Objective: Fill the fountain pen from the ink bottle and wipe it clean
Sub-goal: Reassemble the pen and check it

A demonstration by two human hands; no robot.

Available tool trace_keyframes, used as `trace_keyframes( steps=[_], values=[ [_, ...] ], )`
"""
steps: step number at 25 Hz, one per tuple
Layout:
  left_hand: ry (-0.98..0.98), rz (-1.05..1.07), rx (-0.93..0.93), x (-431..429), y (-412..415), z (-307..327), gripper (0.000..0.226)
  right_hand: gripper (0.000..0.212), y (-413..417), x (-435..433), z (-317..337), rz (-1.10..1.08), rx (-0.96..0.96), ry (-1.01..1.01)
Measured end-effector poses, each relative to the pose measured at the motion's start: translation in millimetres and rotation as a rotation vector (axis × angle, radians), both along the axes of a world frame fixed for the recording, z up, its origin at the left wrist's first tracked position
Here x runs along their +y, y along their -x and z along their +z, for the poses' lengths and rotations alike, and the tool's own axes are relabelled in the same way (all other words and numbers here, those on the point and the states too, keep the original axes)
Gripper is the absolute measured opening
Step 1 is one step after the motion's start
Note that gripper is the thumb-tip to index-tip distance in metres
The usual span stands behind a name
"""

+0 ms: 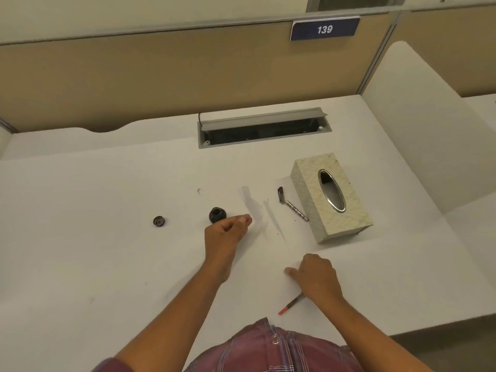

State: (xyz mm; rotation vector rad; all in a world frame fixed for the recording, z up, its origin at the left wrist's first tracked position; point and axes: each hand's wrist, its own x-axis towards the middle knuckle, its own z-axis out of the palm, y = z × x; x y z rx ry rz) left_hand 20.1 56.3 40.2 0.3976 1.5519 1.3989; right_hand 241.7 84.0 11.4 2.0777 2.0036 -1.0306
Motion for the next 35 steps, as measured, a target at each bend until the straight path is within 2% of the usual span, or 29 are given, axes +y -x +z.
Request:
trace_keyframes(
  steps=[2, 8, 12, 16, 20, 23, 26, 28, 31, 33, 35],
  values=[
    [0.007, -0.029, 0.012, -2, -5, -4, 0.011, 0.033, 0, -6, -4, -0.024, 0.08, -0.011],
    [0.016, -0.037, 0.027, -14, -6, -10, 0.014, 0.014, -12, -11, 10, -0.08, 0.324, -0.231],
    [0.017, -0.056, 0.018, -27, -11, -14, 0.016, 0.015, -43, -31, 19, -0.186, 0.365, -0.33],
    [0.023, -0.149, 0.036, -36, -25, -17, 0.017, 0.023, -64, -64, 13, -0.254, 0.234, -0.273],
    [0.03, -0.242, 0.042, -38, -39, -19, 0.018, 0.008, -72, -65, 8, -0.16, 0.21, -0.266],
    [0.047, -0.284, 0.051, -39, -48, -21, 0.017, 0.008, -72, -43, 10, -0.113, 0.208, -0.243],
    [0.055, -0.317, 0.077, -40, -56, -23, 0.018, 0.019, -69, -22, 12, 0.035, 0.093, -0.225],
    [0.064, -0.319, 0.082, -40, -60, -24, 0.019, 0.028, -61, -18, 8, 0.242, -0.052, -0.216],
    [0.069, -0.303, 0.088, -41, -64, -25, 0.018, 0.025, -45, -22, 1, 0.475, -0.218, -0.265],
    [0.072, -0.281, 0.085, -42, -62, -27, 0.018, 0.02, -40, -24, -3, 0.516, -0.263, -0.285],
    [0.073, -0.258, 0.068, -42, -58, -27, 0.018, 0.019, -41, -21, 1, 0.436, -0.198, -0.216]
  ],
)
